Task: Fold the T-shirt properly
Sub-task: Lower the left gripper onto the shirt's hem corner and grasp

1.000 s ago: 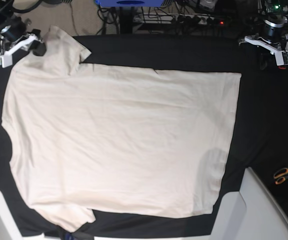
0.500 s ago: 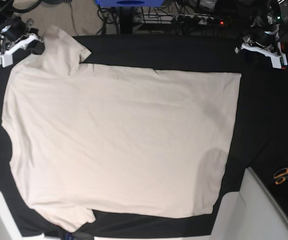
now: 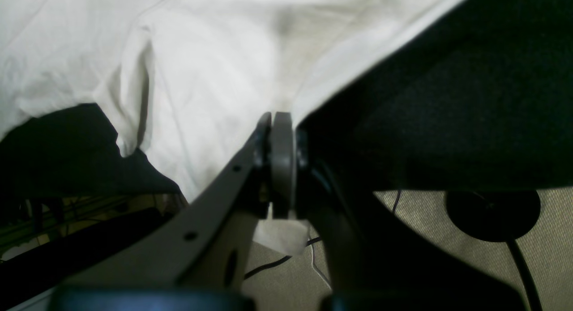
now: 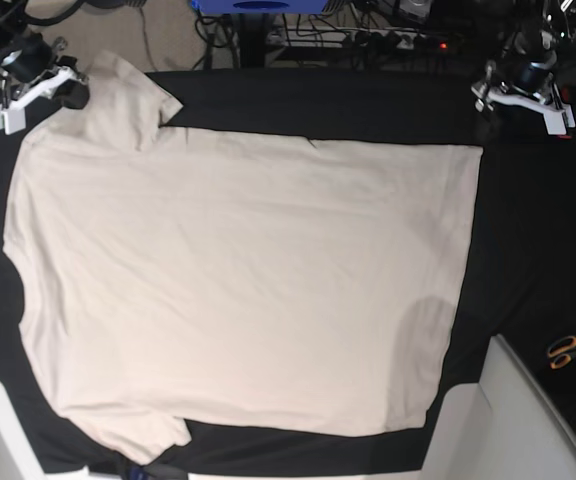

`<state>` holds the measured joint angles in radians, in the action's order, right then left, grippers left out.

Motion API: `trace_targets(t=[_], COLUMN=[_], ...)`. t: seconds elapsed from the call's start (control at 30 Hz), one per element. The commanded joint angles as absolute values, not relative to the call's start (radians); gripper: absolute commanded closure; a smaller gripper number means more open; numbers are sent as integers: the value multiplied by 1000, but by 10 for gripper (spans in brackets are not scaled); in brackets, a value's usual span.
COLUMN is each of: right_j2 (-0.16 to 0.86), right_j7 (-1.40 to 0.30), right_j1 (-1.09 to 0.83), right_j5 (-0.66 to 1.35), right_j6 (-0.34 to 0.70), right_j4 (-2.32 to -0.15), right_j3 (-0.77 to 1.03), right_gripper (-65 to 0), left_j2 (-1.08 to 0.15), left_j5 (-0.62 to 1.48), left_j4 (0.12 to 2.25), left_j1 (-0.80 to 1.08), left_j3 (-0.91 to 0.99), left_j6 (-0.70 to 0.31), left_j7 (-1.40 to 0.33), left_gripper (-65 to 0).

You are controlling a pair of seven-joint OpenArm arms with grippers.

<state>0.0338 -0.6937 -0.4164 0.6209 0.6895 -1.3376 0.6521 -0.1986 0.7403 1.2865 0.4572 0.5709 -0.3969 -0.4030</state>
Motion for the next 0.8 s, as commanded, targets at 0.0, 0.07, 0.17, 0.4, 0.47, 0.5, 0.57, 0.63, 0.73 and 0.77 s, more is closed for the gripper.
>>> trace_targets(t=[0.0,0.07,0.17,0.4,0.47,0.5,0.57,0.63,0.73,0.77], right_j2=[45,47,56,61,61,61,61,61,61,61], right_j7=[-685,-685,-685,-685,-685,-685,-685,-685,-685,-685], right_j1=[-423,-423,-424,-424,-424,-424,-424,-424,-424,-424], right_j5=[633,631,631,631,631,631,631,631,631,631], right_j6=[698,698,698,698,698,698,698,698,698,698], right_j4=[-1349,-1349,-1349,-1349,-1349,-1349,-1349,-1349,-1349,-1349], right_j3=[654,654,654,654,654,654,654,654,654,654], right_gripper=[-5,-5,-5,-5,-5,-5,-5,-5,-5,-5], left_j2=[-205,-199,-199,-183,-171,-165,-156,-154,-153,-151], left_j5=[754,754,754,751,750,750,746,746,748,750], left_j4=[1282,1251,1228,1207,1207,1207,1205,1204,1204,1204], left_j1=[449,423,394,348,341,340,326,325,323,321], left_j3=[587,590,588,587,585,585,570,533,486,481], left_j6=[-407,-407,-407,-407,-407,-407,-407,-407,-407,-407], left_j7=[-386,-386,-386,-386,-387,-387,-387,-387,-387,-386], left_gripper=[-344,-316,-314,-314,-314,-314,-314,-314,-314,-314])
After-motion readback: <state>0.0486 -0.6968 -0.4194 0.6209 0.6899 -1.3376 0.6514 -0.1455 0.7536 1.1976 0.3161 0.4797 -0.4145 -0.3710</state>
